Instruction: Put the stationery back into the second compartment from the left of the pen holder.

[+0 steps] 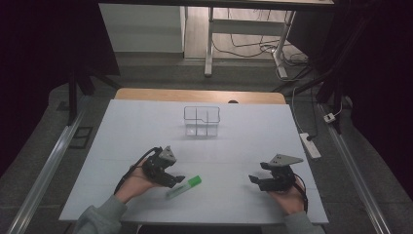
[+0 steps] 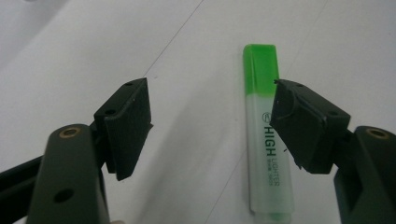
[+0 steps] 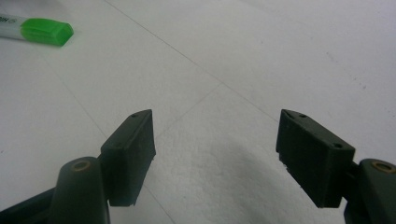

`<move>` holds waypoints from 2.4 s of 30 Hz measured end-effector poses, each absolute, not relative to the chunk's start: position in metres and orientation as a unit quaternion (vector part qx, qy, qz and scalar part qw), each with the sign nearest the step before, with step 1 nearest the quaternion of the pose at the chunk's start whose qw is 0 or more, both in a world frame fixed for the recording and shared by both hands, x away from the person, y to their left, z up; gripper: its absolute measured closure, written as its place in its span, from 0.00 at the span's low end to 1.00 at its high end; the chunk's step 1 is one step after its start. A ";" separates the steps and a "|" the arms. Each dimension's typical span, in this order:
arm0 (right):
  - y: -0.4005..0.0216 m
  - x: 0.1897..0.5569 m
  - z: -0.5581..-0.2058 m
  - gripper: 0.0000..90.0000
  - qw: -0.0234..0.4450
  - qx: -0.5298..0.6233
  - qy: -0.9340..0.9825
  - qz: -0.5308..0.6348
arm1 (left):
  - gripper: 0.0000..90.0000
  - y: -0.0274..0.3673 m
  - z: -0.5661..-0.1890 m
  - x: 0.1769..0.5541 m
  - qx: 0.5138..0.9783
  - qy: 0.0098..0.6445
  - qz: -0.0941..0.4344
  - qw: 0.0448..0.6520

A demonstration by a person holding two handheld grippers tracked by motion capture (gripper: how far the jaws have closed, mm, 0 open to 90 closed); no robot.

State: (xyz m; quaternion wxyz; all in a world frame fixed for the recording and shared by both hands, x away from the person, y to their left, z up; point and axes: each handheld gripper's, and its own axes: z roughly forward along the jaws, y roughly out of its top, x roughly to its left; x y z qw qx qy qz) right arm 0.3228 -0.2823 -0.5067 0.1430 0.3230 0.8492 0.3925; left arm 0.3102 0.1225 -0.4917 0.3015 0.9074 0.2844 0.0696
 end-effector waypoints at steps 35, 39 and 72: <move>-0.282 0.323 -0.507 0.32 0.140 0.317 0.853 0.391 | 0.34 0.063 -0.508 0.328 0.939 0.239 0.005 0.248; -0.282 0.323 -0.507 0.32 0.140 0.317 0.852 0.392 | 0.34 0.058 -0.511 0.329 0.943 0.233 -0.006 0.237; -0.283 0.324 -0.508 0.32 0.142 0.317 0.854 0.386 | 0.74 0.054 -0.509 0.318 0.949 0.216 0.043 0.223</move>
